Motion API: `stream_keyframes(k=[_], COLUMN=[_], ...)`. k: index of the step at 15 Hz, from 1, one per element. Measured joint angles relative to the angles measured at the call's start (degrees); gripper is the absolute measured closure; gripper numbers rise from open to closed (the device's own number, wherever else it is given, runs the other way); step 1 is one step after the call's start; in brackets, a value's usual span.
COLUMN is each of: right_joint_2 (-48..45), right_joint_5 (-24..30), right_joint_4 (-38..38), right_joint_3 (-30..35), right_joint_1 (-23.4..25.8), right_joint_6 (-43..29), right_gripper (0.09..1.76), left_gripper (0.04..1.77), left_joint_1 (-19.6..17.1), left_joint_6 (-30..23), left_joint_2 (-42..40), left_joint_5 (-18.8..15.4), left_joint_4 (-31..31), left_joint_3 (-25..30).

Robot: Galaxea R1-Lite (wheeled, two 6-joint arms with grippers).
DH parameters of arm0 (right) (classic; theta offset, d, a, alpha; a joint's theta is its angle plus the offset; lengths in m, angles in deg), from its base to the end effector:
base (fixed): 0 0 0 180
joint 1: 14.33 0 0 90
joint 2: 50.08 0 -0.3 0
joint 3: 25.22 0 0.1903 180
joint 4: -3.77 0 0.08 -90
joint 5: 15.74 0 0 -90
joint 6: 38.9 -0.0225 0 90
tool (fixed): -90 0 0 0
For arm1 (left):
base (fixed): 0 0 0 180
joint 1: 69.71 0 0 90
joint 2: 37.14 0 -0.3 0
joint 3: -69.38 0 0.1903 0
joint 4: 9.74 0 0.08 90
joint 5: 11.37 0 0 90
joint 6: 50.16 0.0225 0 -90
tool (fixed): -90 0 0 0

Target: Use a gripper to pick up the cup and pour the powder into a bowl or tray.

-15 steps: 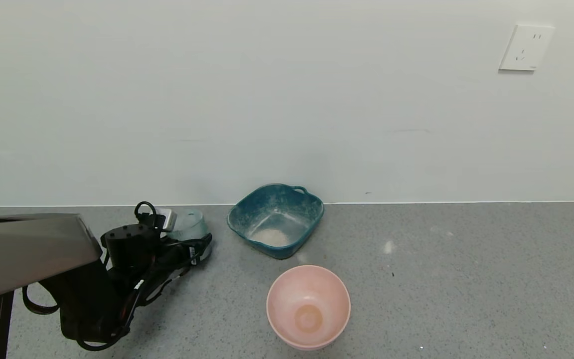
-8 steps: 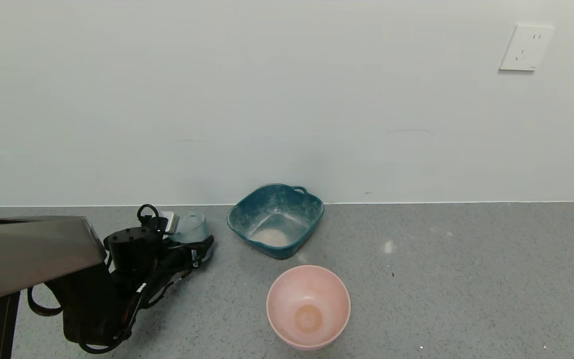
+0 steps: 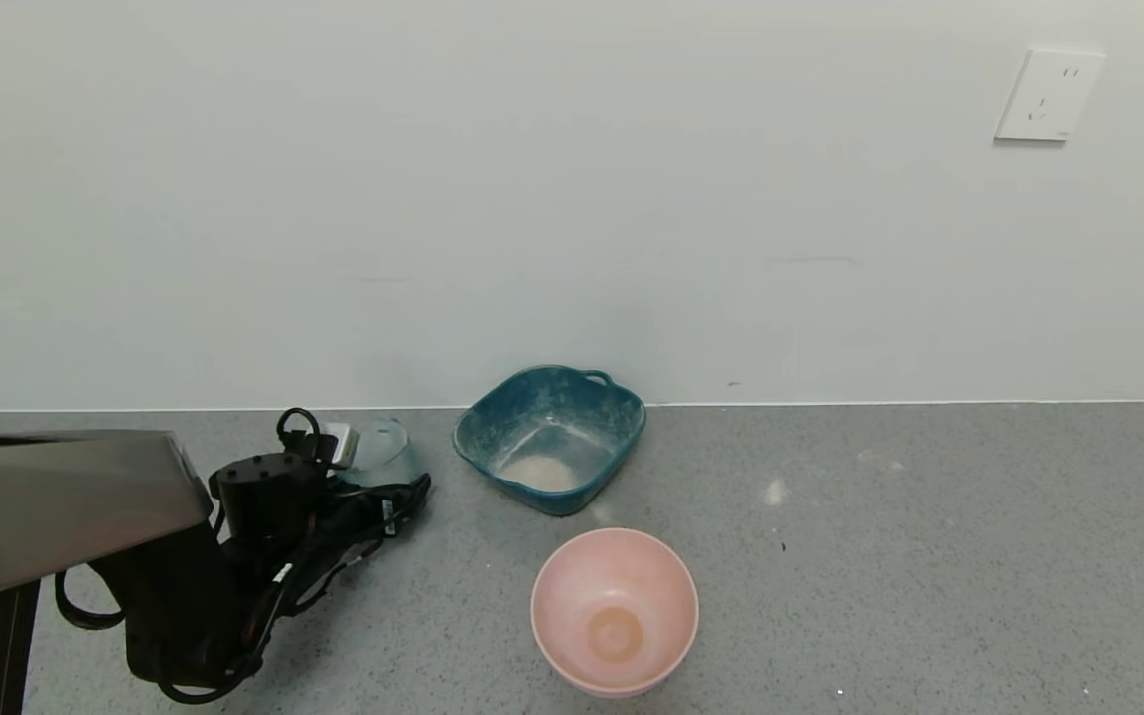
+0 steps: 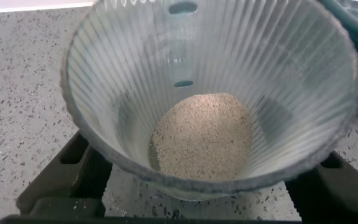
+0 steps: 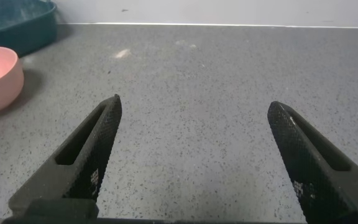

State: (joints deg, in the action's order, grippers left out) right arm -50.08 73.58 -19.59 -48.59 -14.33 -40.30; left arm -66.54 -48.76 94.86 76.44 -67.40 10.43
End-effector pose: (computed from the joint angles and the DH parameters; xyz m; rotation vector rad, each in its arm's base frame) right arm -0.0228 -0.0003 0.0755 0.0244 -0.0003 -0.0119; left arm 0.3544 -0.0205 0.0137 0.0266 0.2675 -0.0963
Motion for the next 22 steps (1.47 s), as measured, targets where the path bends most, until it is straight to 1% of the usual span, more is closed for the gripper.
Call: stream_keyframes(k=[1,3,5,8,10,11,15,18,20,22], right_joint_2=[0.0,0.0,0.0,0.0,0.0,0.0,0.0,0.0,0.0,0.0], right_joint_5=[0.0,0.0,0.0,0.0,0.0,0.0,0.0,-0.02,-0.02,-0.02], right_joint_4=[0.0,0.0,0.0,0.0,0.0,0.0,0.0,0.0,0.0,0.0], right_joint_3=[0.0,0.0,0.0,0.0,0.0,0.0,0.0,0.0,0.0,0.0], right_joint_1=[0.0,0.0,0.0,0.0,0.0,0.0,0.0,0.0,0.0,0.0], right_joint_6=[0.0,0.0,0.02,0.0,0.0,0.02,0.0,0.02,0.0,0.0], right_gripper=[0.14,0.14,0.14,0.14,0.14,0.14,0.14,0.14,0.14,0.14], left_gripper=[0.2,0.17,0.16,0.14,0.13,0.12,0.11,0.11,0.11,0.11], left_joint_1=[0.0,-0.06,-0.2,-0.5,-0.61,-0.65,-0.74,-1.57,-2.4,-3.1], left_joint_6=[0.05,0.11,0.17,0.24,0.28,0.27,0.24,0.27,0.27,0.22], left_joint_2=[-0.39,-2.15,-5.62,-13.09,-19.32,-22.76,-36.41,-47.06,-53.97,-61.05], left_joint_5=[0.07,0.18,0.18,0.16,0.18,0.2,0.4,0.49,0.51,0.52], left_joint_4=[0.33,3.17,8.31,16.97,24.61,29.44,48.74,61.14,67.84,72.8], left_joint_3=[0.0,0.04,0.06,-0.27,-1.24,-2.21,-7.38,-11.04,-12.59,-12.7])
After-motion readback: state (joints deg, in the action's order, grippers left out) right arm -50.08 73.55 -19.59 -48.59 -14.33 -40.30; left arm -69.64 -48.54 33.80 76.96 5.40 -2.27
